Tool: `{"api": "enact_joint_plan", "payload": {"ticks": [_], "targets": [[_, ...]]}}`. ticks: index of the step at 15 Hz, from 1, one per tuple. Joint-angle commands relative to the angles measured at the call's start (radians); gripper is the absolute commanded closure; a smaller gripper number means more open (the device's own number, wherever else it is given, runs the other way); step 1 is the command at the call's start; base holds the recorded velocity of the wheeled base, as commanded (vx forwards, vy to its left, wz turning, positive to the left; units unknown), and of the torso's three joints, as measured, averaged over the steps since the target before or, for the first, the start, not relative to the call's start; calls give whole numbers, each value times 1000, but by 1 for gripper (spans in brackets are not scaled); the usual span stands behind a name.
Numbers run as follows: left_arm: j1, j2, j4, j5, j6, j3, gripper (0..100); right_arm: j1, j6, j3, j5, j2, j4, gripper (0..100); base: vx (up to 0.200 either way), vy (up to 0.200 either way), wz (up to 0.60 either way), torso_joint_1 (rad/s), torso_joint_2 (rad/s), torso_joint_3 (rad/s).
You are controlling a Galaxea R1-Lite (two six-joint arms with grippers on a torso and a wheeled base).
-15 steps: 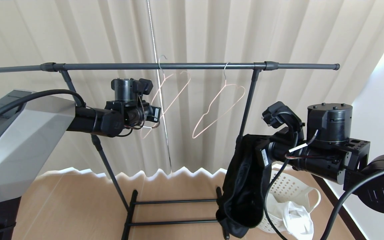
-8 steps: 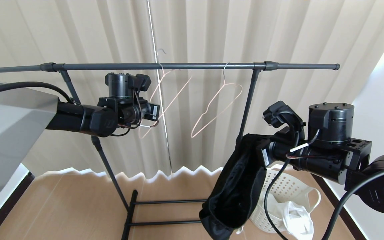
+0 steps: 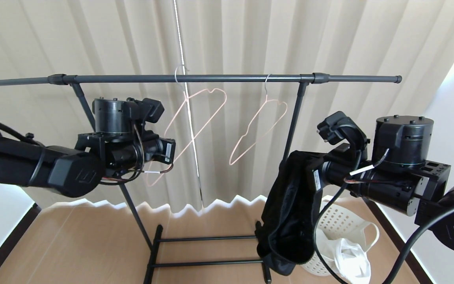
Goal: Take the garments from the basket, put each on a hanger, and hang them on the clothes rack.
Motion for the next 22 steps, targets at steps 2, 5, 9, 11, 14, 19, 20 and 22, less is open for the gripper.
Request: {"api": "enact_joint_plan", "payload": {"ticks": [2, 5, 9, 11, 14, 19, 20, 22], "targets": [[-14, -198, -106, -1, 2, 262, 100, 1, -1, -2, 0, -24, -4, 100, 0, 0, 0, 0, 0, 0], [-34, -318, -155, -4, 2, 420, 100, 1, -1, -5, -1, -24, -4, 100, 0, 0, 0, 0, 0, 0], [-72, -419, -255, -18, 0, 584, 100, 1, -1, -11, -3, -10, -4, 100, 0, 0, 0, 0, 0, 0], [-92, -461, -289, -75, 2, 645, 100, -3, -2, -23, -38, 1, -4, 100, 0, 0, 0, 0, 0, 0], [-147, -488, -289, -121, 43, 694, 100, -27, -1, -77, -146, 47, -4, 100, 0, 0, 0, 0, 0, 0], [-232, -473, -289, -122, 124, 723, 100, -67, -1, -140, -262, 91, -7, 100, 0, 0, 0, 0, 0, 0], [-262, -459, -289, -121, 129, 725, 100, -79, 1, -157, -287, 105, -10, 100, 0, 0, 0, 0, 0, 0], [-284, -438, -289, -121, 138, 727, 100, -84, 1, -164, -302, 111, -20, 100, 0, 0, 0, 0, 0, 0]]}}
